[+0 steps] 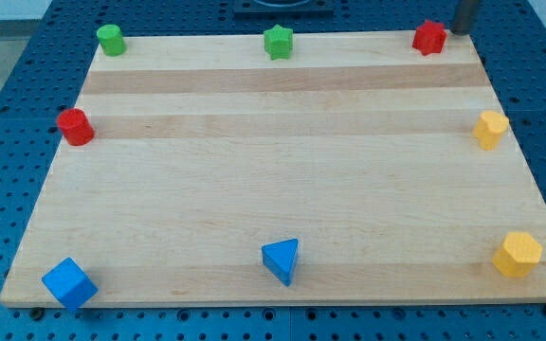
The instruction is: Push the red star to the left of the yellow heart
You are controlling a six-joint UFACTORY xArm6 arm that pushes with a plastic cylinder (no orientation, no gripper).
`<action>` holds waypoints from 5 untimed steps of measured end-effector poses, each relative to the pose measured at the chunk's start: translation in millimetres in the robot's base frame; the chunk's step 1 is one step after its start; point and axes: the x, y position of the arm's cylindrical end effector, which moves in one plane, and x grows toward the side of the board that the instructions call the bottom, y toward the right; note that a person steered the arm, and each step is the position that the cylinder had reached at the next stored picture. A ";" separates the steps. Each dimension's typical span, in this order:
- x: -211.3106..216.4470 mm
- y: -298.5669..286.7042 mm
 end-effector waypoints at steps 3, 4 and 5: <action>0.1 -45.2; 20.1 -45.2; 43.9 -45.2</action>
